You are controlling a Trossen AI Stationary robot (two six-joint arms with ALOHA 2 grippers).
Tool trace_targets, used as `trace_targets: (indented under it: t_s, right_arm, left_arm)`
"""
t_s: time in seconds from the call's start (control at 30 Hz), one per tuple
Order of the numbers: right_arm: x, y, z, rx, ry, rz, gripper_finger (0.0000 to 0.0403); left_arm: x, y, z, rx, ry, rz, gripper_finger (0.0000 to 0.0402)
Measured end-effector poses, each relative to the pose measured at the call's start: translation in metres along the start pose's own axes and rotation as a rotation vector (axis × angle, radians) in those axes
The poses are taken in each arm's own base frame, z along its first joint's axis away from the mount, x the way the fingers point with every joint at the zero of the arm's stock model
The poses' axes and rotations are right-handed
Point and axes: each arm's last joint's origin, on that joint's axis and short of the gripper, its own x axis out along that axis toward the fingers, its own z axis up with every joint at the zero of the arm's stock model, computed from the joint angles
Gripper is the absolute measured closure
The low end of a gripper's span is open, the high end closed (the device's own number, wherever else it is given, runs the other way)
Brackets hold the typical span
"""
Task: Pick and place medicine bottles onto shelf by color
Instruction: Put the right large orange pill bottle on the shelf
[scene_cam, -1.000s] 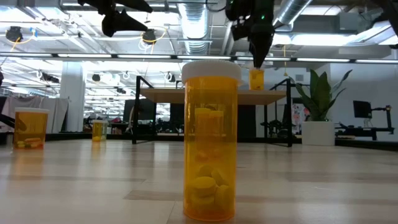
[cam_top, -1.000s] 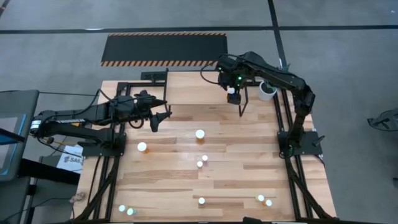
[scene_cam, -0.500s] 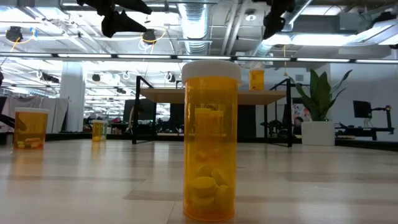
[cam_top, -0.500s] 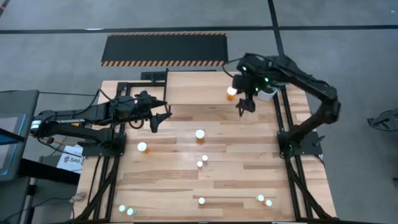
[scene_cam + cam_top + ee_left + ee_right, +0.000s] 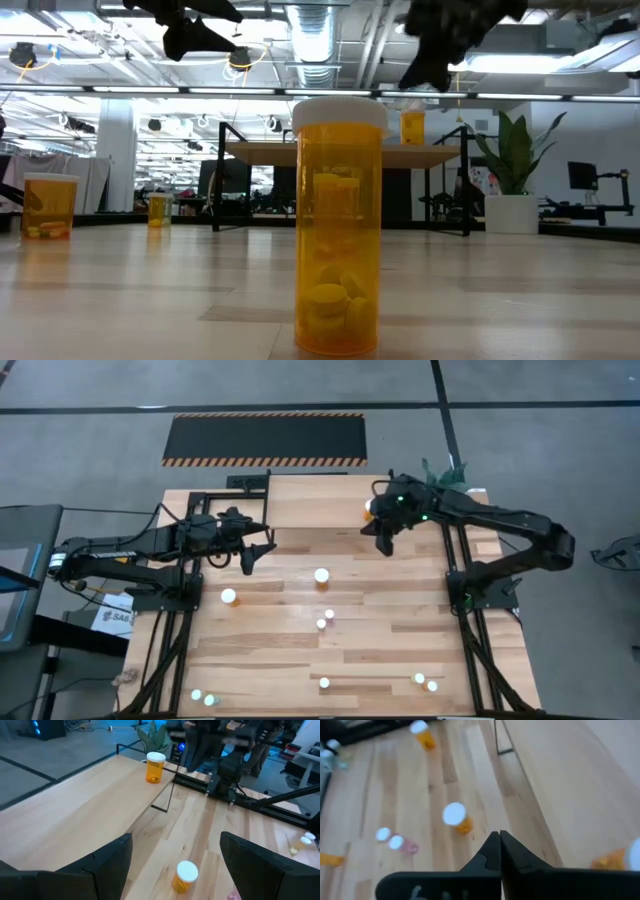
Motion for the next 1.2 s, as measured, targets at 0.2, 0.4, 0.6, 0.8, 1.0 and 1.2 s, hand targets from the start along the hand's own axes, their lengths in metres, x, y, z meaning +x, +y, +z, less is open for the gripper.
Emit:
trace_targets:
  t_s: [0.2, 0.4, 0.6, 0.8, 1.0, 1.2]
  right_arm:
    - [0.017, -0.017, 0.000, 0.035, 0.016, -0.097, 0.0396]
    - [0.015, -0.023, -0.002, 0.053, 0.036, -0.128, 0.0398]
    - [0.007, -0.033, -0.006, 0.062, 0.058, -0.162, 0.0400]
    - [0.005, -0.048, -0.005, 0.081, 0.033, -0.200, 0.0400]
    - [0.000, -0.061, -0.005, 0.073, 0.015, -0.238, 0.0400]
    - [-0.006, -0.077, -0.007, 0.059, 0.014, -0.282, 0.0401]
  left_arm:
    - [0.000, 0.000, 0.000, 0.007, 0.000, 0.000, 0.0113]
    - [0.000, 0.000, 0.000, 0.006, 0.001, 0.000, 0.0113]
    - [0.000, 0.000, 0.000, 0.005, 0.002, 0.000, 0.0113]
    - [0.000, 0.000, 0.000, 0.003, 0.002, 0.000, 0.0113]
    - [0.000, 0.000, 0.000, 0.003, 0.003, 0.000, 0.0113]
    - [0.000, 0.000, 0.000, 0.002, 0.003, 0.000, 0.0113]
